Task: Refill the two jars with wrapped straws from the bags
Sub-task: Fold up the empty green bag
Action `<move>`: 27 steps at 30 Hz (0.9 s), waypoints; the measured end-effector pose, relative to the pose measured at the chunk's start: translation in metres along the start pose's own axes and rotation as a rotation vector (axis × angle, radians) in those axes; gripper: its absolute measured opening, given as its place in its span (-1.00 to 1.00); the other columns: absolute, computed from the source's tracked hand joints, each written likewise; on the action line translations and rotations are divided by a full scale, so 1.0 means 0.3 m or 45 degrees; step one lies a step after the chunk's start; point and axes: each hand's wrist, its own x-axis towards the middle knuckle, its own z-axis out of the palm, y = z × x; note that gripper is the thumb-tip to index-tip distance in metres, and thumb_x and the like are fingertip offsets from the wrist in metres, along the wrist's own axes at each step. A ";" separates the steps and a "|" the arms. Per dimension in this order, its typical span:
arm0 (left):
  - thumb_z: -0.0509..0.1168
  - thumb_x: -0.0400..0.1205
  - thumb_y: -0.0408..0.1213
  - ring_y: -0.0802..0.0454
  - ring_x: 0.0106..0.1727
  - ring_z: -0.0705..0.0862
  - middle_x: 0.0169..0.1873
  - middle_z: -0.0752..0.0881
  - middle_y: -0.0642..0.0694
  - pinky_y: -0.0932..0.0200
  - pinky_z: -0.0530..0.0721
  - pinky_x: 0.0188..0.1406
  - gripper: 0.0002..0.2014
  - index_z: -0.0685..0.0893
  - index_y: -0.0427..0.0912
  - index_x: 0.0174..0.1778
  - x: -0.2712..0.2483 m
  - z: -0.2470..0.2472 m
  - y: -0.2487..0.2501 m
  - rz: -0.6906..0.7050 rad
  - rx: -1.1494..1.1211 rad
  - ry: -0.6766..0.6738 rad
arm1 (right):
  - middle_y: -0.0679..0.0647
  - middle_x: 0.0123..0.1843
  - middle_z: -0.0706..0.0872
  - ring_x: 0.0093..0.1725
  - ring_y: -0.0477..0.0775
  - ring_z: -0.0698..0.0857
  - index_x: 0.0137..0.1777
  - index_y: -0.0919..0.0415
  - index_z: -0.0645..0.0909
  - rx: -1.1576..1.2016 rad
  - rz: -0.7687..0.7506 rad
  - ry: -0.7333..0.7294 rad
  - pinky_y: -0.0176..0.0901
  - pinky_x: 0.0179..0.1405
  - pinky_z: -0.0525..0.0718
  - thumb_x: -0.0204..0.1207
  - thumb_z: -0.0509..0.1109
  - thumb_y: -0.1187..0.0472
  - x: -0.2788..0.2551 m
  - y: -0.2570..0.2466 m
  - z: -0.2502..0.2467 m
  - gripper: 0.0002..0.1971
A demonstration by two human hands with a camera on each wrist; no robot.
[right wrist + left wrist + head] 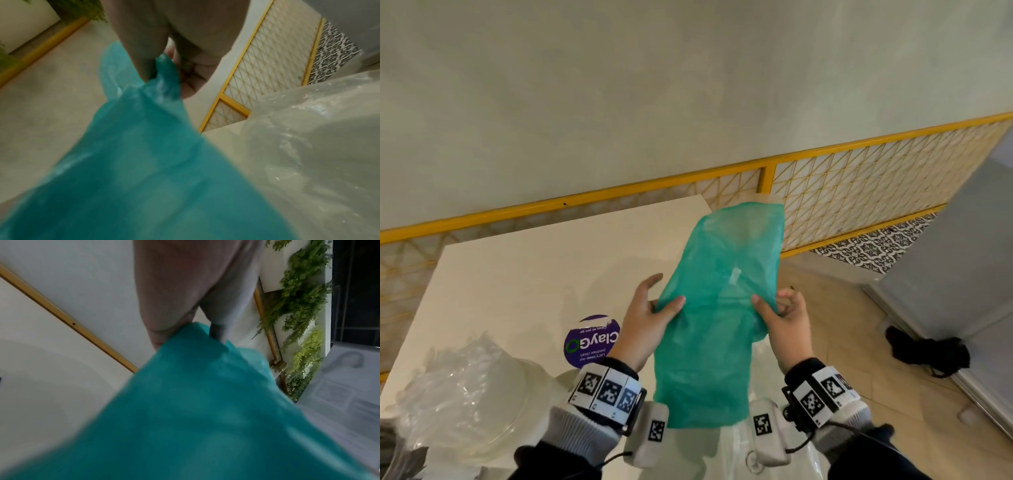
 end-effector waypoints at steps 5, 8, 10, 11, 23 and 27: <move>0.31 0.62 -0.25 -0.34 -0.21 0.72 -0.22 0.75 -0.39 -0.21 0.70 -0.25 -0.75 0.55 0.20 0.12 -0.020 0.014 0.038 0.359 0.110 0.049 | 0.04 -0.32 0.84 -0.33 0.06 0.79 -0.12 0.12 0.46 0.093 -0.021 -0.034 -0.21 -0.46 0.74 0.56 0.31 0.42 -0.004 -0.005 -0.019 -0.82; 0.43 0.51 -0.28 0.19 -0.04 0.72 -0.11 0.77 0.16 0.16 0.69 0.02 -0.72 0.72 0.23 0.02 -0.009 0.008 0.046 0.399 0.197 -0.145 | 0.04 -0.09 0.84 -0.11 0.09 0.79 0.10 0.08 0.62 0.075 0.045 -0.195 -0.18 -0.20 0.77 0.60 0.26 0.33 -0.006 -0.005 -0.040 -0.81; 0.54 0.37 -0.31 0.44 0.17 0.60 0.13 0.62 0.36 0.39 0.53 0.28 -0.41 0.58 0.16 0.30 0.003 0.002 0.050 0.295 0.293 -0.372 | 0.03 0.12 0.80 0.09 0.03 0.77 0.28 0.08 0.57 0.050 0.121 -0.308 -0.14 0.03 0.75 0.59 0.27 0.26 -0.005 -0.005 -0.060 -0.71; 0.57 0.33 -0.34 0.38 0.23 0.57 0.18 0.58 0.31 0.45 0.46 0.30 -0.29 0.51 0.08 0.40 0.014 0.000 0.049 0.265 0.418 -0.421 | 0.05 0.16 0.78 0.12 0.04 0.76 0.31 0.11 0.57 0.024 0.158 -0.344 -0.14 0.06 0.74 0.58 0.28 0.23 -0.005 -0.008 -0.070 -0.70; 0.38 0.56 -0.16 0.27 -0.27 0.60 -0.29 0.65 0.04 0.45 0.51 -0.31 -0.83 0.58 -0.18 -0.14 0.063 0.044 0.065 0.534 0.537 -0.311 | 0.23 0.43 0.47 0.38 0.21 0.51 0.55 0.16 0.24 -1.298 0.486 -0.079 0.00 0.29 0.51 0.25 0.53 -0.25 -0.050 0.155 -0.301 -0.05; 0.33 0.60 -0.20 0.29 -0.31 0.55 -0.32 0.58 0.06 0.46 0.46 -0.34 -0.88 0.53 -0.14 -0.10 0.056 0.061 0.028 0.465 0.494 -0.344 | 0.15 0.24 0.66 0.23 0.11 0.61 0.27 0.10 0.53 -1.398 0.713 -0.277 0.05 0.33 0.55 0.22 0.58 0.00 -0.096 0.319 -0.354 -0.39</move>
